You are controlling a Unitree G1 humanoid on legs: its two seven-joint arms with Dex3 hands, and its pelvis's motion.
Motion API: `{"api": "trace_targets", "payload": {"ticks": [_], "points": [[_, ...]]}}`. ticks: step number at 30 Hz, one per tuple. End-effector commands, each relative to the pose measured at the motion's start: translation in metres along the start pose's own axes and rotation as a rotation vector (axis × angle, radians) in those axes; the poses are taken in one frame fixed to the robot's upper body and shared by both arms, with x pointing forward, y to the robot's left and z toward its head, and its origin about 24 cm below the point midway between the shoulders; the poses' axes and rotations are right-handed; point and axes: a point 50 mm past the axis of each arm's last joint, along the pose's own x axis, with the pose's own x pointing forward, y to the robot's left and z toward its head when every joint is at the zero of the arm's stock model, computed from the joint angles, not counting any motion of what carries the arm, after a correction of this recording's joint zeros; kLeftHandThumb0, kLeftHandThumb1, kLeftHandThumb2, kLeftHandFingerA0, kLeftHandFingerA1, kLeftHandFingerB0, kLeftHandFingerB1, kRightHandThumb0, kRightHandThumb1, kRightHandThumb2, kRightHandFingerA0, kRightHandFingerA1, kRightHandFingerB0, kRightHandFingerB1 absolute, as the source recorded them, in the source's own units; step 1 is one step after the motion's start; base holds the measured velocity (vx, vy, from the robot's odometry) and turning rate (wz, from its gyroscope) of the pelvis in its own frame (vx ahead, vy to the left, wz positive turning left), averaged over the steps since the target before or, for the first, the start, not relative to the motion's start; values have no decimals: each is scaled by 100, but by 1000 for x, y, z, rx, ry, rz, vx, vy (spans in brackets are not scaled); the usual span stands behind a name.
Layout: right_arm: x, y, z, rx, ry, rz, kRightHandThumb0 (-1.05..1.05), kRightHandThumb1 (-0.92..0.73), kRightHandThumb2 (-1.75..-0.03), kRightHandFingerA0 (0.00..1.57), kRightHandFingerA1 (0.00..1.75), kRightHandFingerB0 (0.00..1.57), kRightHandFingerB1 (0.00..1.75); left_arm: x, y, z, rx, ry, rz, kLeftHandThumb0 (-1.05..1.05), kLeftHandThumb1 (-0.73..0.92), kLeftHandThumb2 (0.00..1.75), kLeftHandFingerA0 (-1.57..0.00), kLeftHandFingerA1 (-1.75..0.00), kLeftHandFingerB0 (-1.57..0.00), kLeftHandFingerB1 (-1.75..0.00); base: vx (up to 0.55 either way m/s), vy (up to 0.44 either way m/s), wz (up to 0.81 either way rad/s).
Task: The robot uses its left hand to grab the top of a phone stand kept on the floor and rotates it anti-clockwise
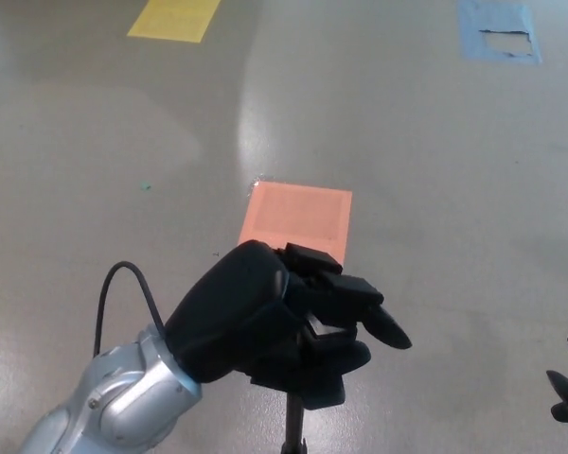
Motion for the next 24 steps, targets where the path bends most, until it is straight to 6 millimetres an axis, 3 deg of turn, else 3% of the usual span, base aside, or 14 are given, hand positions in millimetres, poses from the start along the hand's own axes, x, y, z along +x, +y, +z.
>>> {"api": "trace_targets", "payload": {"ticks": [1,7,24], "points": [[2,-14,15,-10,-16,-33,-48,-80,-67,70,49,6,17,1,7,-20,-653,262,34,-39,55,87,-89,-66,-84,-64,0,0,0],[3,-15,17,-1,-11,-34,-50,-80,-67,71,49,6,18,5,8,-33,-825,374,34,-45,50,82,-94,-64,-89,-63,0,0,0],[4,-16,21,-4,-15,-41,-50,-81,-67,72,48,7,18,10,11,-43,-961,518,17,-40,47,81,-94,-65,-87,-64,0,0,0]]}}
